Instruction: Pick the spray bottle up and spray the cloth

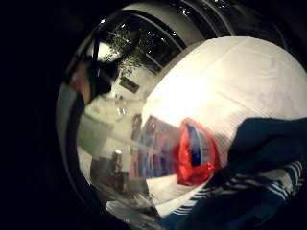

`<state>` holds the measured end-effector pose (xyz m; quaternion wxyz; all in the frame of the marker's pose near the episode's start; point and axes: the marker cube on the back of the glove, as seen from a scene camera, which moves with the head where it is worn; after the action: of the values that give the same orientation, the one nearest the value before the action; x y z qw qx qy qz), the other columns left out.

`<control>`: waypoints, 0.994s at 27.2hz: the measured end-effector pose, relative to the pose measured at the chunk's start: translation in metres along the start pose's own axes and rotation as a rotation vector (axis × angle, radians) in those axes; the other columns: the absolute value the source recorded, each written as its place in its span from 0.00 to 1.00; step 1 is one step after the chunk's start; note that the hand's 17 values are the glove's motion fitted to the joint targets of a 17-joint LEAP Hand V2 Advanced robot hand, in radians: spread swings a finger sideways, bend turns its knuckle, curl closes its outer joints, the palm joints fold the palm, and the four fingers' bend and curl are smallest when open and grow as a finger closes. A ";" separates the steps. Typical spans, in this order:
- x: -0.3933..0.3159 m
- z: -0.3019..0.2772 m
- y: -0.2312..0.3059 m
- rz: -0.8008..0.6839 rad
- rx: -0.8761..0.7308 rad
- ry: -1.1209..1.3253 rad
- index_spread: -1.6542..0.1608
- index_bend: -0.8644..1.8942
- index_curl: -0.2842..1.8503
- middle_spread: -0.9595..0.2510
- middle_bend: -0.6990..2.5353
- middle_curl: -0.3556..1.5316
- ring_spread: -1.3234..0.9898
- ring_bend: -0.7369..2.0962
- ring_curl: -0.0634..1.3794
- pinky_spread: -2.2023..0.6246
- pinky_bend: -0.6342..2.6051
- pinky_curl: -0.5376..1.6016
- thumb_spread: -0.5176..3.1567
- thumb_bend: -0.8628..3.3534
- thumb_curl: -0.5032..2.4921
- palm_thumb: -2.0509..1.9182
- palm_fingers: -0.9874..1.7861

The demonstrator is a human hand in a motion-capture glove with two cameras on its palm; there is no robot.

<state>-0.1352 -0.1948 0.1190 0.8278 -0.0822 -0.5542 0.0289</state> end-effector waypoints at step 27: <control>-0.018 -0.070 0.111 0.028 0.066 0.235 0.78 0.35 0.27 0.79 0.31 0.41 0.58 0.41 0.29 0.82 0.34 0.42 0.38 0.20 0.39 0.74 0.52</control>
<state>-0.0727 -0.0953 0.0577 0.8890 -0.0652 -0.4507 0.0488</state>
